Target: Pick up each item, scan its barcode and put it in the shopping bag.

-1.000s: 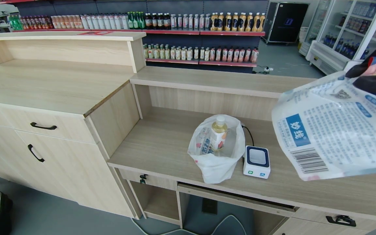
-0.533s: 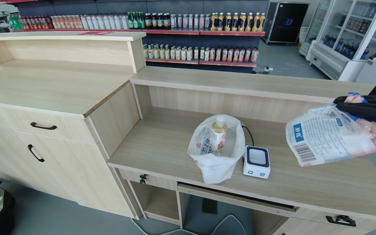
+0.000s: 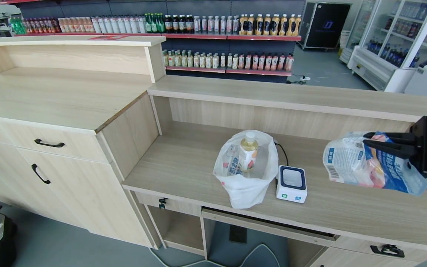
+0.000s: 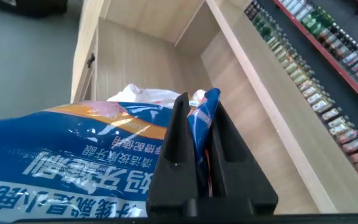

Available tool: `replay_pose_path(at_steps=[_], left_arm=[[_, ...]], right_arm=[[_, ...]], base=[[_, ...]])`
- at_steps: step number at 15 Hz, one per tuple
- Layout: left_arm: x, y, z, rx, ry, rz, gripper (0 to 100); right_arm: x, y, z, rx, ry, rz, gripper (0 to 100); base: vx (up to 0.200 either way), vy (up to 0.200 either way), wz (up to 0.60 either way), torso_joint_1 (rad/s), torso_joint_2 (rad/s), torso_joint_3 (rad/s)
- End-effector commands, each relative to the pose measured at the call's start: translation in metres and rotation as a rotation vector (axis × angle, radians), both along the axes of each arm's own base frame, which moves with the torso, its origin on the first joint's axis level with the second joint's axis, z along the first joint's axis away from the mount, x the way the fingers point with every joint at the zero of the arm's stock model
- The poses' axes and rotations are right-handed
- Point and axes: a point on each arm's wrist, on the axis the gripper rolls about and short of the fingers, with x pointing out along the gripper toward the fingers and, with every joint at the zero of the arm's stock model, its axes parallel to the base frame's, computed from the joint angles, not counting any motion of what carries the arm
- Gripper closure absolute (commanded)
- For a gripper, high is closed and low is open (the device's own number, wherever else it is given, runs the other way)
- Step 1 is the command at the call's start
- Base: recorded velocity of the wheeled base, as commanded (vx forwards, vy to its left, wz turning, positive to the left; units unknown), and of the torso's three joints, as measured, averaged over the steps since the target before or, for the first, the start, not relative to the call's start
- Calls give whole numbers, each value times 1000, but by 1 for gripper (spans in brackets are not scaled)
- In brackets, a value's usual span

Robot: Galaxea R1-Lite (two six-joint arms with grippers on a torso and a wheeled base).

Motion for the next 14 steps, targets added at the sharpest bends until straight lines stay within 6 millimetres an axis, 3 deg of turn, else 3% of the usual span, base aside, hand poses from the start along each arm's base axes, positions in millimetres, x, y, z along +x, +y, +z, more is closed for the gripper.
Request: replay_pose_path(at_steps=[1, 4, 7, 10, 12, 14], left_arm=[[0, 0, 0, 0, 0, 0, 0], [0, 0, 0, 0, 0, 0, 0], [0, 0, 0, 0, 0, 0, 0], [0, 0, 0, 0, 0, 0, 0], [0, 0, 0, 0, 0, 0, 0], [0, 0, 0, 0, 0, 0, 0]], right_arm=[[-9, -13, -5, -21, -2, -53, 100], [-29, -21, -21, -14, 123, -93, 100], [-36, -22, -29, -17, 255, -173, 100], [-36, -41, -11, -156, 376, -662, 100], [-34, -43, -11, -166, 428, -797, 100], [-31, -42, -11, -208, 403, -799, 100]], base=[[0, 0, 0, 0, 0, 0], [0, 0, 0, 0, 0, 0], [0, 0, 0, 0, 0, 0], [0, 0, 0, 0, 0, 0], [0, 0, 0, 0, 0, 0], [0, 0, 0, 0, 0, 0]])
